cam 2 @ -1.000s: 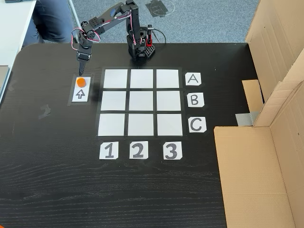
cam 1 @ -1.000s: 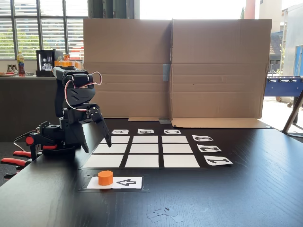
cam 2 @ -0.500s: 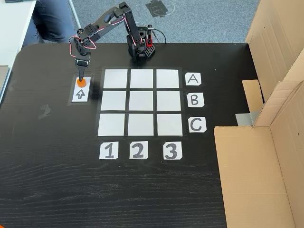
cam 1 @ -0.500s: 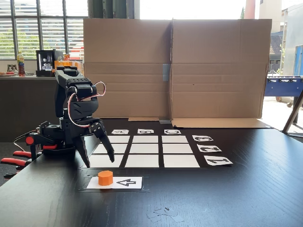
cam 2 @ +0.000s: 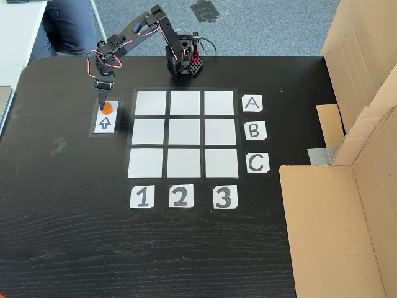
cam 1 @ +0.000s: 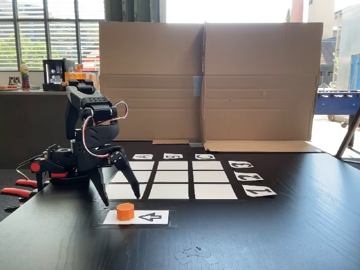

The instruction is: Pick up the round, orange token and place it in the grid on square A1.

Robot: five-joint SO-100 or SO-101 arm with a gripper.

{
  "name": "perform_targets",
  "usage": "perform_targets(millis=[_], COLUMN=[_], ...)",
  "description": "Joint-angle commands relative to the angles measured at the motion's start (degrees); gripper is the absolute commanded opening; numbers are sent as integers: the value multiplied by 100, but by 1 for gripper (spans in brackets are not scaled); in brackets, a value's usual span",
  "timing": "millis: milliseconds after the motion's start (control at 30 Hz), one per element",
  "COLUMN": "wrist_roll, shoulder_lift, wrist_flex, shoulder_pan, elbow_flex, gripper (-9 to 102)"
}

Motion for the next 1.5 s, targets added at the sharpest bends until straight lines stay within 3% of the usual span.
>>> perform_targets(millis=[0,1467], wrist_roll=[-9,-149], shoulder_lift=[-35,-729], wrist_flex=[0,404], shoulder_pan=[-18,-272], elbow_flex=[-237,-835], gripper=[30,26])
